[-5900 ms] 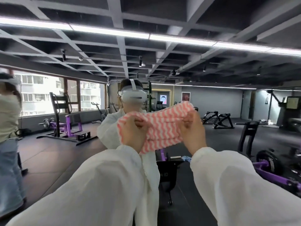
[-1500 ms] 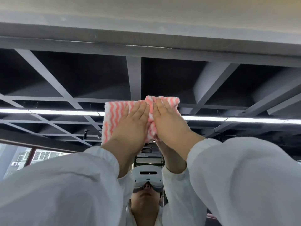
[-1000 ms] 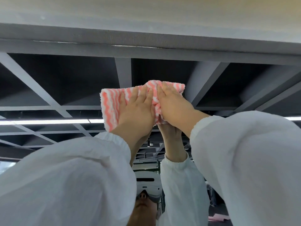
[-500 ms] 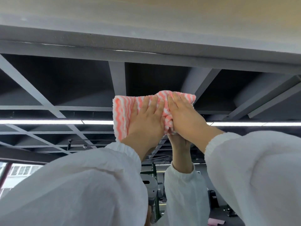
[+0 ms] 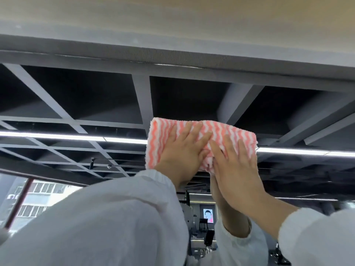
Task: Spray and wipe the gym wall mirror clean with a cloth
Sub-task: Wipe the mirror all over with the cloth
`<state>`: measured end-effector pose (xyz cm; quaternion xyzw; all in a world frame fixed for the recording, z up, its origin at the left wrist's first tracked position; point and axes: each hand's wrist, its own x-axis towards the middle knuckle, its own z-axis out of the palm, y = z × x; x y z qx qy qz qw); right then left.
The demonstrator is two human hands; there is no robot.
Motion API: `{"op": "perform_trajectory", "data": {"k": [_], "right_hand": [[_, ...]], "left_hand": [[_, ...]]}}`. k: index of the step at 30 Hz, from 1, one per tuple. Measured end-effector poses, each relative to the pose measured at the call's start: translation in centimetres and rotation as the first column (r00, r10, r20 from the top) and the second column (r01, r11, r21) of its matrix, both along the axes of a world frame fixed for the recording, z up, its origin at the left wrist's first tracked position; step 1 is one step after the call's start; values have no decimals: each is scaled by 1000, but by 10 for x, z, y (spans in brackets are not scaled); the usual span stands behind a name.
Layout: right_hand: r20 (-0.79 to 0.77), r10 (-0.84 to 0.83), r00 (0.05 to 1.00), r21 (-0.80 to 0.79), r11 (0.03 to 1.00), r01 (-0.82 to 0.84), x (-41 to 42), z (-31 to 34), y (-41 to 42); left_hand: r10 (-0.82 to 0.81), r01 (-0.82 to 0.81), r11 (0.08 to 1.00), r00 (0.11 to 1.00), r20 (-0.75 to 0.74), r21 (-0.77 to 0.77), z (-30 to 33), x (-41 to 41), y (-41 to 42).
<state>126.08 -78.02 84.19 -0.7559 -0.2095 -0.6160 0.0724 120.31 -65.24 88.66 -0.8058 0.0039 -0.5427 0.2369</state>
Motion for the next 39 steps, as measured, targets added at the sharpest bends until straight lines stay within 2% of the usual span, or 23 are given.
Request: {"op": "perform_trajectory", "data": {"k": [4,12,17,22,26,28,31,32,36,39], "right_hand": [[-102,73,992,-20,997,-75,2,14,0],[11,149,989,-86,985,-147,-3,68,31],[-37,144,989,-142,979,-148,-24,109,52],[-93,192,977,-124,971,-203,-45,148,81],[-63,183,981,-109,976,-189,-57,178,112],[-41,168,985,-123,977,-172,-65,188,122],[-42,175,984,-140,974,-179,-79,204,138],[-36,176,984,-143,973,-179,-83,208,145],[-62,284,957,-140,947,-290,-93,216,178],[-4,291,957,-165,943,-288,-97,212,191]], "left_hand": [[44,-43,999,999,-8,31,6,-5,9],[110,-111,994,993,47,9,40,-22,47],[64,-62,998,995,72,-27,73,-35,74],[39,-36,999,993,113,-29,109,-50,107],[28,-20,998,988,154,-53,135,-59,129],[64,-46,996,965,255,-75,145,-63,141],[167,-163,985,859,484,-50,154,-71,161],[213,-208,976,830,516,-68,155,-73,166],[379,-315,925,779,500,-212,155,-83,175],[454,-392,891,794,404,-230,152,-79,170]]}}
